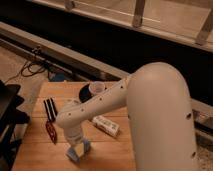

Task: Wipe the white sponge on the table

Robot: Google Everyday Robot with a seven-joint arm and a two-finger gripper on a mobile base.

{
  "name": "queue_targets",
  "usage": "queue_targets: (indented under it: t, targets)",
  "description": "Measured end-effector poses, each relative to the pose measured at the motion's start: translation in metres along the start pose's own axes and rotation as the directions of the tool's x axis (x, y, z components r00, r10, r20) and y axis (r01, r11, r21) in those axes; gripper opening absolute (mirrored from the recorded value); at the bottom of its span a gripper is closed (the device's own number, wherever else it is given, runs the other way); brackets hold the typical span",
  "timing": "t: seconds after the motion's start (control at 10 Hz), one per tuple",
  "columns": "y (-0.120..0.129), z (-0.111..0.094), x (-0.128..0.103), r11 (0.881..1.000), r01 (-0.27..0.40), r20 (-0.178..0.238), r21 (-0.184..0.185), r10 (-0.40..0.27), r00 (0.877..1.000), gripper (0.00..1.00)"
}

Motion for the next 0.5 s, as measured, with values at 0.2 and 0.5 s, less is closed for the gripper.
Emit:
queue_targets:
  t: [0.2,0.5]
  targets:
    - [-0.017,-0.007,0.027,1.0,-0.014,-0.014,0.01,0.014,1.0,0.06]
    - [-0.062,-0.014,0.035,0.999,0.018,-0.012,0.032,-0.018,1.0,0.12]
